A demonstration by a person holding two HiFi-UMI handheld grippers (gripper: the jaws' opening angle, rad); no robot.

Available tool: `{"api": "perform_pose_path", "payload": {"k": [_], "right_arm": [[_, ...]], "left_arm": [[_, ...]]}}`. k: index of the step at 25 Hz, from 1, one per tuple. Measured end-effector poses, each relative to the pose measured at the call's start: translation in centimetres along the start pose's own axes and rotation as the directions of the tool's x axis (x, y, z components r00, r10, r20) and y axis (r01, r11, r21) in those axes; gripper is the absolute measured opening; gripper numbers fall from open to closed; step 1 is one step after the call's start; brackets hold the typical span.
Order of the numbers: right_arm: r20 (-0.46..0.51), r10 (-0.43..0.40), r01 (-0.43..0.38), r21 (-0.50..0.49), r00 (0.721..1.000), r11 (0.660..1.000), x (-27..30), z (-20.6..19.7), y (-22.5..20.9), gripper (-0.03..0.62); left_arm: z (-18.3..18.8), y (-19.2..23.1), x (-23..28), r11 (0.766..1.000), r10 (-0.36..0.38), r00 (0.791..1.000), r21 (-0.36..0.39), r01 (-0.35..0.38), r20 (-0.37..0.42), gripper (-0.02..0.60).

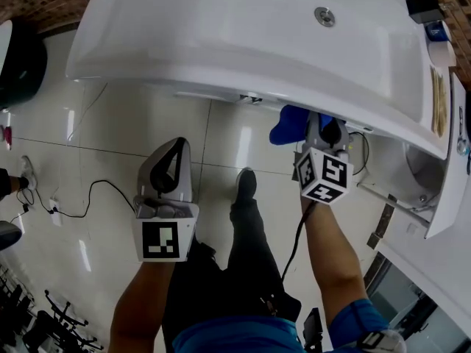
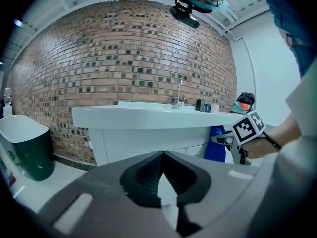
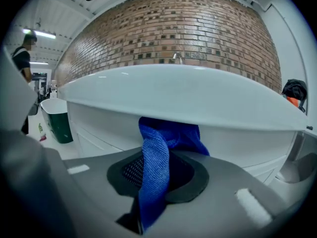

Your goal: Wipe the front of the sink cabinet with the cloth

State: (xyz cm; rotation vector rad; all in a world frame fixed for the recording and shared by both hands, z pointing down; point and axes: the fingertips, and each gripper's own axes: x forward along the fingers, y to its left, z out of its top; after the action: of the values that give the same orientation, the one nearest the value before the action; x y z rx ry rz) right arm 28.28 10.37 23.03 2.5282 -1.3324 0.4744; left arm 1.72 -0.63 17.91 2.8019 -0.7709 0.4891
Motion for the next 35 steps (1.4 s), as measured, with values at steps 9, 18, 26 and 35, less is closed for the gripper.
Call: {"api": "perform_pose_path", "payload": {"k": [9,18,26,35], "right_arm": [[0.012,0.142,-0.141,-0.053,0.99,0.989,1.9,1.4,12.1,0.08],[0.009,0.281,-0.279,-0.101,0.96,0.955,3.7,2.0,23.8,0.08],[0.0,0.392,-0.386,-0.178,0.92,0.905,5.0,3.1,34.0,0.08],[0.014,0.5,-0.477,-0.276,0.866,0.834,7.0,5.5,44.9,0.08]], "left_arm": [[-0.3,7.9,-2.5,0.995,0.092,0.995,-0.041,-0.091,0.024,0.003],[-1.0,14.9,-4.6,0.985,0.165,0.986,-0.066,-0.162,0.03,0.003],[-0.7,20.9,-5.7,0.973,0.211,0.976,-0.105,-0.205,0.051,0.003],[-2.4,27.2,-7.8,0.964,0.248,0.969,-0.106,-0.245,0.016,0.003]]}}
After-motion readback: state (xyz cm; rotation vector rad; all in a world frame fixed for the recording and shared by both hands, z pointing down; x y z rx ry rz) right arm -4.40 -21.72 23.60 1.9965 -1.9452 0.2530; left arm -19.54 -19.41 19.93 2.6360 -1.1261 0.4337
